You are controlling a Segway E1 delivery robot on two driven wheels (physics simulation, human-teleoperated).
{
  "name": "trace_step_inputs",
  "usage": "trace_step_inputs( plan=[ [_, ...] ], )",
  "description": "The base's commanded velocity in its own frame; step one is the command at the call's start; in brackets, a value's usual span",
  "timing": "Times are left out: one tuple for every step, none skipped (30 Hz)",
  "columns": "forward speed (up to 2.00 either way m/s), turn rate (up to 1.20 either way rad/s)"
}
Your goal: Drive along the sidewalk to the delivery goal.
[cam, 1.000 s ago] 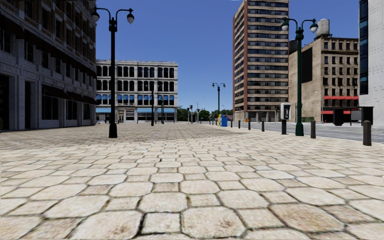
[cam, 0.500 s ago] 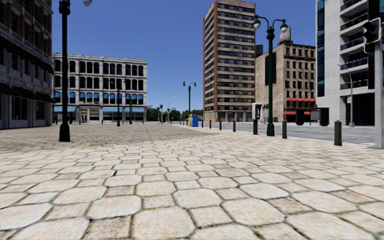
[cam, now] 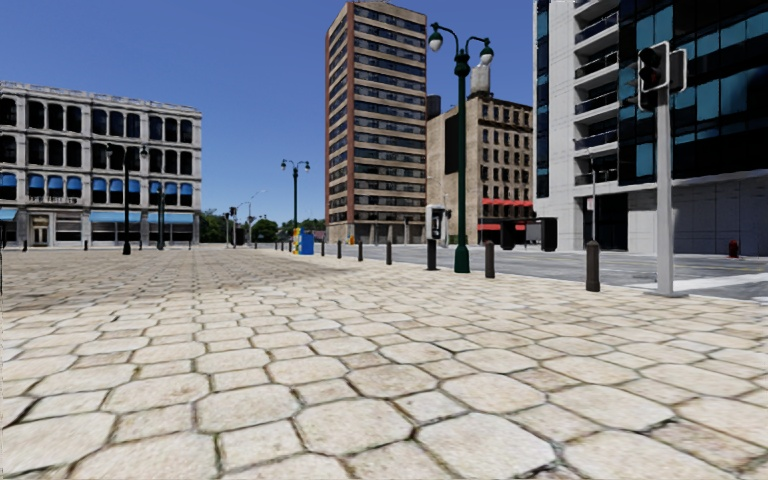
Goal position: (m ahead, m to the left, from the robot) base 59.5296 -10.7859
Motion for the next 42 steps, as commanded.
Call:
trace_step_inputs(
  plan=[
    [1.57,-0.61],
    [1.57,-0.62],
    [1.57,-0.62],
    [1.57,-0.62],
    [1.57,-0.62],
    [1.57,-0.62],
    [1.57,-0.62],
    [1.57,-0.62],
    [1.57,-0.62],
    [1.57,-0.62],
    [1.57,-0.62],
    [1.57,-0.62],
    [1.57,-0.62],
    [1.57,-0.62],
    [1.57,-0.62],
    [1.57,-0.62],
    [1.57,-0.62],
    [1.57,-0.63],
    [1.57,-0.63],
    [1.57,-0.63],
    [1.57,-0.63],
    [1.57,-0.63],
    [1.57,-0.63],
    [1.57,-0.63],
    [1.57,-0.63],
    [1.57,-0.63],
    [1.57,-0.63],
    [1.57,-0.63],
    [1.57,-0.63],
    [1.57,-0.63],
    [1.57,-0.63],
    [1.57,-0.63],
    [1.57,-0.63],
    [1.57,-0.63],
    [1.57,-0.63],
    [1.57,-0.63],
    [1.57,-0.63],
    [1.57,-0.63],
    [1.57,-0.63],
    [1.57,-0.63],
    [1.57,-0.63],
    [1.57,-0.63]
  ],
)
